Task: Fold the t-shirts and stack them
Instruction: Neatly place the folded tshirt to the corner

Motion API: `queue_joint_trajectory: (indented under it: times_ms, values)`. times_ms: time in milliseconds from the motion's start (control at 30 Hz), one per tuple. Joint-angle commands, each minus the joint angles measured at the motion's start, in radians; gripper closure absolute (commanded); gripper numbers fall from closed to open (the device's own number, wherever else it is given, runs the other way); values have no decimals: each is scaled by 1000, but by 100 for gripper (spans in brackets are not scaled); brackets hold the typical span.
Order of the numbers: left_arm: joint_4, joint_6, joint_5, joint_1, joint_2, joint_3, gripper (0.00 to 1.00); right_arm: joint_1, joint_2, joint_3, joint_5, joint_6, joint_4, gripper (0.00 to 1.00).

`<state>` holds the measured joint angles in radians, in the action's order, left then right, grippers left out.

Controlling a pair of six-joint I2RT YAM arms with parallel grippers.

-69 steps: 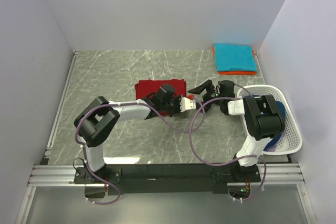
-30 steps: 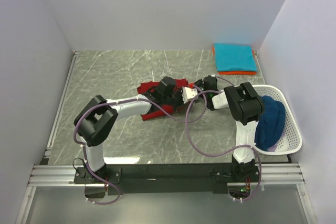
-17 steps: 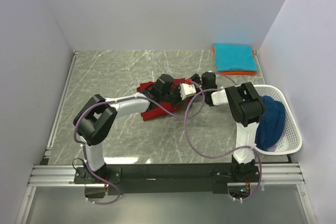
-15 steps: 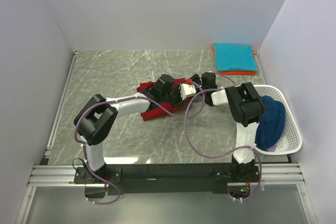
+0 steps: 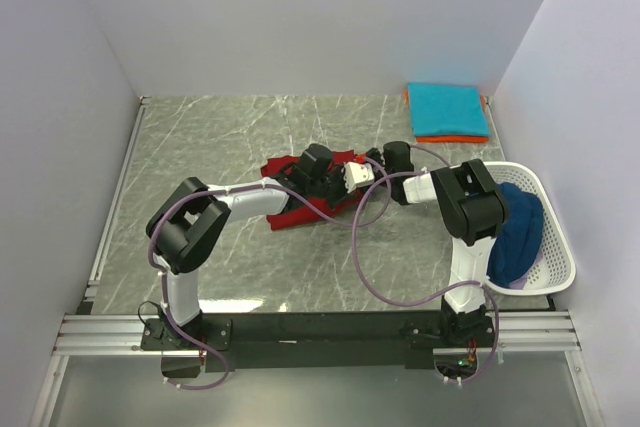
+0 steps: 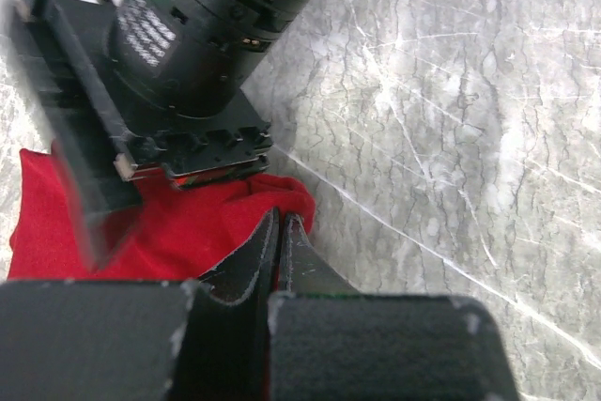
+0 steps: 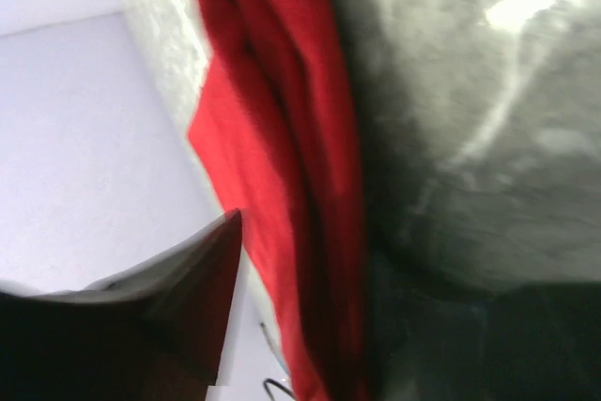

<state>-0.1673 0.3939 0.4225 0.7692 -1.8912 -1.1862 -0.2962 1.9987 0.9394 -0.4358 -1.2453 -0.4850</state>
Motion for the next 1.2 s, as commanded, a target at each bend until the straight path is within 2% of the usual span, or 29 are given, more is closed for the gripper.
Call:
queue_joint_trajectory:
  times_ms: [0, 33, 67, 133, 167, 200, 267, 300, 400, 533, 600, 633, 733, 800, 933, 1067, 1167]
  values:
    - [-35, -20, 16, -1, 14, -33, 99, 3, -26, -27, -17, -3, 31, 55]
    - [-35, -29, 19, -1, 14, -35, 99, 3, -20, -21, -17, 1, 31, 64]
    - [-35, -33, 22, 1, 14, -38, 99, 3, -18, -8, -15, 35, 37, 86]
    - [-12, -53, 27, 2, 15, -58, 92, 3, -18, 71, 14, 111, 118, 100]
    - [5, -58, 30, 1, 20, -67, 84, 3, -20, 105, 34, 213, 164, 100]
    - [37, -66, 29, 1, 24, -75, 70, 3, -24, 169, 70, 263, 243, 100]
    - [81, -85, 16, -2, 53, -90, 61, 8, -37, 223, 97, 389, 305, 100]
    - [97, -95, 16, -7, 69, -87, 52, 15, -40, 277, 107, 429, 366, 100]
    - [164, -156, 53, -50, 139, -52, 42, 46, -37, 379, 143, 573, 475, 100]
    - [291, -222, 68, -122, 221, 0, 38, 92, -9, 499, 172, 788, 583, 100]
    - [345, -240, 62, -146, 267, 20, 20, 107, 14, 603, 184, 858, 665, 100]
    - [365, -257, 61, -169, 280, 37, 19, 121, 35, 637, 192, 918, 687, 100]
    - [416, -285, 65, -208, 334, 76, 4, 138, 80, 754, 226, 1003, 732, 100]
    - [439, -293, 67, -222, 371, 100, 0, 150, 103, 836, 242, 1084, 753, 100]
    - [466, -306, 62, -237, 417, 134, 1, 160, 164, 947, 275, 1207, 769, 100]
    - [456, -332, 55, -238, 461, 177, 1, 167, 204, 1053, 310, 1236, 755, 100]
    - [443, -328, 108, -238, 484, 215, 1, 172, 232, 1122, 335, 1285, 750, 100]
